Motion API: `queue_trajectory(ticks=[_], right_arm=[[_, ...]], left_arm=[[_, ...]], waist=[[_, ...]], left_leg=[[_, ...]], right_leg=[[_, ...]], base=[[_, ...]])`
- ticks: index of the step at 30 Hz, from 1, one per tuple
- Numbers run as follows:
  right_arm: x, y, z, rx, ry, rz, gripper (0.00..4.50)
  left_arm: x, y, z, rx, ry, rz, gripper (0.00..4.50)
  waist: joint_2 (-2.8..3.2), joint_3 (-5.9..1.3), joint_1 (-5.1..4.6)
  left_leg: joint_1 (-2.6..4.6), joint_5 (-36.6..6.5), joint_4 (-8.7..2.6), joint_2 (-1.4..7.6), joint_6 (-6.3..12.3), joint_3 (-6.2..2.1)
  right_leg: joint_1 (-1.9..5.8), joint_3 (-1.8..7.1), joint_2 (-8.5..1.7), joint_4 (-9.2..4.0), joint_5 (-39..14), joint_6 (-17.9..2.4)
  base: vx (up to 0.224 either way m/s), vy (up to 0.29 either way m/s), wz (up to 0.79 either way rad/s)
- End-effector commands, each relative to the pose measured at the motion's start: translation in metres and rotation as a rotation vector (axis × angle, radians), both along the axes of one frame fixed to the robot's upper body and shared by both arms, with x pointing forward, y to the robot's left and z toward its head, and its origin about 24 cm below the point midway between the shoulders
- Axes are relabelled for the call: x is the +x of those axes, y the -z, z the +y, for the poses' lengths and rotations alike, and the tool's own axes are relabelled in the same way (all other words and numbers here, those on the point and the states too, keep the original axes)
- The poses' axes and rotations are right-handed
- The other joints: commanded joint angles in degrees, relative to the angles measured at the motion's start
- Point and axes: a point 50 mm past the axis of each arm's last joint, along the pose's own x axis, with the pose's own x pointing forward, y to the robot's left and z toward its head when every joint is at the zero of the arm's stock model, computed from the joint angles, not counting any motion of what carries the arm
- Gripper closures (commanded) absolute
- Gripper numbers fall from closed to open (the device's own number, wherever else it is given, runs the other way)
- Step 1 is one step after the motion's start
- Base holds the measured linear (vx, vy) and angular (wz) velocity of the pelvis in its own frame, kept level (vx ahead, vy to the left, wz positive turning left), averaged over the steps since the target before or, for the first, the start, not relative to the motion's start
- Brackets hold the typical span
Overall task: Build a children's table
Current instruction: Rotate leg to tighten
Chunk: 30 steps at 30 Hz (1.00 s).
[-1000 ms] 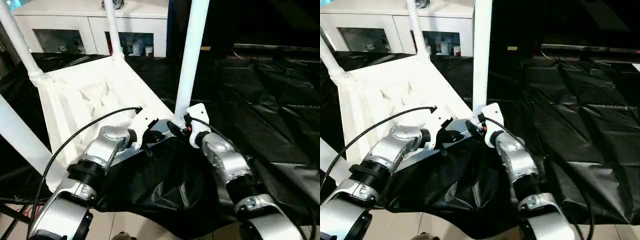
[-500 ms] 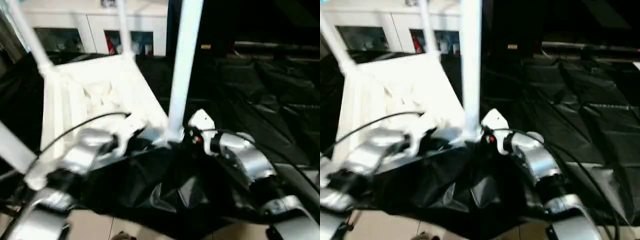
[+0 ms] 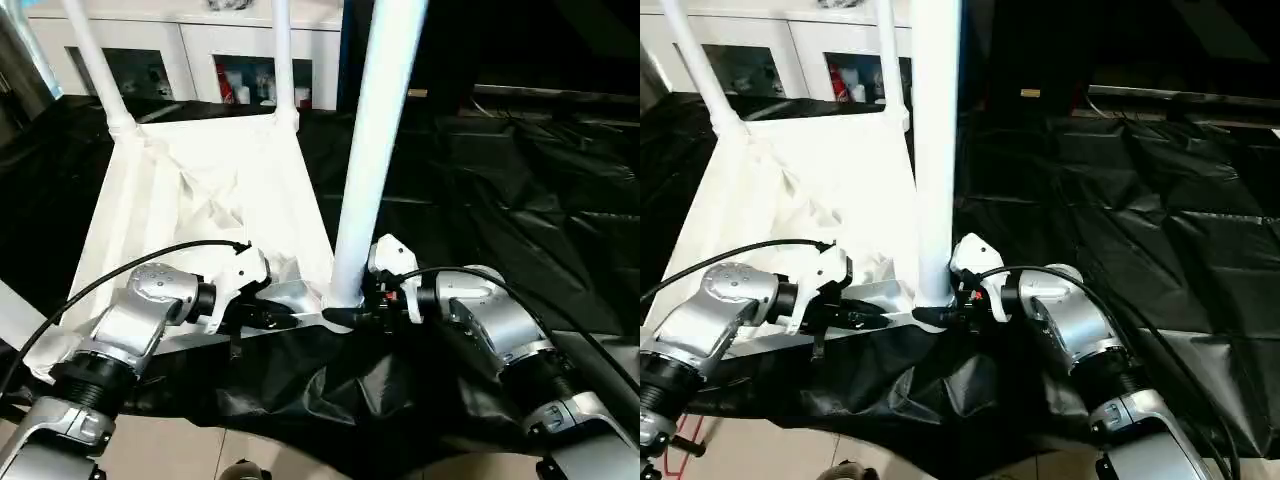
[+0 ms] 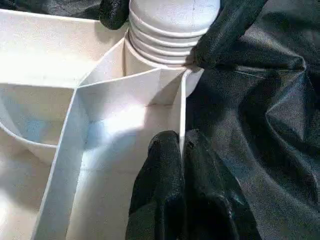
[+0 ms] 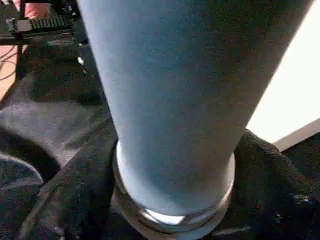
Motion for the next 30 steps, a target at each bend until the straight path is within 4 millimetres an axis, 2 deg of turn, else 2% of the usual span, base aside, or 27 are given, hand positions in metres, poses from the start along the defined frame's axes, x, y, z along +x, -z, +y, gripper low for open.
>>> queue_trajectory(ticks=[1, 4, 6, 8, 11, 13, 14, 15, 18, 19, 21, 23, 24, 25, 27, 30], right_arm=[[0.002, -0.004, 0.000, 0.010, 0.002, -0.009, 1.51], [0.004, 0.000, 0.004, 0.026, 0.057, -0.002, 1.71], [0.009, 0.004, 0.012, 0.050, 0.159, -0.013, 1.73], [0.016, 0.011, 0.024, 0.071, 0.286, -0.013, 1.75], [0.021, 0.017, 0.040, 0.086, 0.412, -0.001, 1.77], [0.025, 0.019, 0.049, 0.098, 0.492, 0.010, 1.77], [0.027, 0.020, 0.052, 0.103, 0.547, 0.015, 1.77], [0.030, 0.020, 0.055, 0.102, 0.600, 0.017, 1.77], [0.032, 0.021, 0.057, 0.100, 0.655, 0.019, 1.77], [0.034, 0.022, 0.062, 0.107, 0.691, 0.026, 1.77], [0.032, 0.021, 0.070, 0.148, 0.663, 0.063, 1.21], [0.032, 0.021, 0.073, 0.159, 0.648, 0.070, 0.97], [0.032, 0.020, 0.072, 0.136, 0.624, 0.040, 0.88], [0.032, 0.020, 0.072, 0.136, 0.624, 0.040, 0.79], [0.029, 0.016, 0.066, 0.108, 0.486, -0.009, 0.79], [0.027, 0.014, 0.059, 0.099, 0.405, -0.023, 0.79]], left_arm=[[0.000, -0.008, -0.001, -0.037, 0.036, -0.012, 4.50], [0.002, -0.008, 0.000, -0.042, 0.005, -0.017, 4.50], [0.006, -0.009, 0.000, -0.044, -0.041, -0.029, 4.50], [0.016, -0.010, 0.000, -0.032, -0.128, -0.069, 4.50], [0.030, -0.011, -0.001, -0.008, -0.263, -0.116, 4.50], [0.039, -0.012, -0.004, -0.001, -0.348, -0.143, 4.50], [0.044, -0.013, -0.008, -0.004, -0.388, -0.152, 4.50], [0.048, -0.014, -0.012, -0.007, -0.426, -0.165, 4.50], [0.052, -0.016, -0.018, -0.017, -0.467, -0.176, 4.50], [0.056, -0.017, -0.028, -0.037, -0.496, -0.185, 4.50], [0.055, -0.017, -0.042, -0.064, -0.468, -0.186, 4.50], [0.055, -0.017, -0.046, -0.070, -0.459, -0.187, 4.50], [0.054, -0.016, -0.046, -0.071, -0.439, -0.187, 4.50], [0.054, -0.016, -0.046, -0.071, -0.439, -0.187, 4.50], [0.045, -0.015, -0.041, -0.073, -0.340, -0.175, 4.50], [0.041, -0.013, -0.037, -0.064, -0.298, -0.167, 4.50]], waist=[[-0.13, -3.95, -0.12], [-0.21, -3.90, -0.16], [-0.20, -3.86, -0.43], [-0.25, -3.78, -1.07], [-0.12, -3.63, -2.03], [-0.13, -3.66, -2.24], [-0.06, -3.73, -2.41], [-0.23, -3.81, -2.34], [-0.20, -4.06, -2.11], [-0.22, -4.15, -2.05], [-0.22, -4.26, -2.02], [-0.27, -4.22, -1.76], [0.10, -4.23, -1.67], [-0.04, -4.17, -1.81], [-0.12, -4.10, -1.75], [-0.18, -4.11, -1.76]], left_leg=[[1.08, -13.5, -3.82, 1.31, 0.37, -0.53], [1.08, -13.5, -3.83, 1.29, 0.27, -0.53], [1.01, -13.8, -3.89, 1.21, -0.09, -0.57], [0.94, -15.4, -4.16, 1.13, -1.25, -0.84], [1.31, -18.0, -4.27, 1.01, -2.79, -0.90], [1.34, -18.0, -4.34, 1.04, -2.99, -1.08], [1.34, -17.3, -4.20, 1.01, -2.86, -0.89], [1.28, -16.4, -4.19, 1.01, -2.80, -0.92], [1.13, -14.1, -3.96, 0.95, -1.93, -0.76], [1.06, -13.2, -3.90, 0.92, -1.58, -0.73], [1.04, -11.3, -3.68, 0.80, -0.65, -0.53], [0.86, -10.9, -3.66, 0.85, 0.13, -0.54], [0.97, -11.3, -3.72, 0.89, 0.16, -0.63], [0.98, -11.8, -3.75, 0.91, 0.18, -0.58], [1.01, -12.7, -3.81, 0.89, 0.01, -0.66], [0.97, -13.0, -3.78, 0.99, 0.39, -0.64]], right_leg=[[2.40, 1.93, -2.92, -3.56, -9.6, -12.9], [2.38, 1.95, -2.93, -3.59, -10.0, -12.8], [2.29, 1.98, -3.00, -3.64, -10.8, -12.7], [2.35, 1.95, -3.07, -3.81, -13.2, -12.2], [1.97, 2.08, -3.12, -4.23, -17.2, -11.4], [2.09, 2.06, -3.18, -4.31, -17.5, -11.0], [1.93, 2.19, -3.10, -4.25, -16.0, -11.2], [2.08, 2.14, -3.10, -4.08, -14.8, -11.6], [2.41, 2.07, -2.99, -3.77, -10.1, -12.0], [2.53, 2.06, -2.96, -3.62, -8.6, -12.2], [2.63, 2.04, -2.88, -3.42, -5.3, -13.4], [2.82, 2.01, -2.91, -3.31, -4.4, -13.4], [2.82, 1.94, -3.01, -3.37, -4.9, -13.3], [2.73, 1.92, -2.90, -3.49, -5.3, -13.3], [2.77, 1.84, -2.92, -3.63, -7.0, -13.2], [2.86, 1.90, -2.96, -3.59, -6.7, -13.3]], base=[[0.000, 0.000, 0.00], [0.000, 0.000, 0.00], [0.000, 0.000, 0.00], [0.000, 0.000, 0.00], [0.000, 0.000, 0.00], [0.000, 0.000, 0.00], [0.000, 0.000, 0.00], [0.000, 0.000, 0.00], [0.000, 0.000, 0.00], [0.000, 0.000, 0.00], [0.000, 0.000, 0.00], [0.000, 0.000, 0.00], [0.000, 0.000, 0.00], [0.000, 0.000, 0.00], [0.000, 0.000, 0.00], [0.000, 0.000, 0.00]])
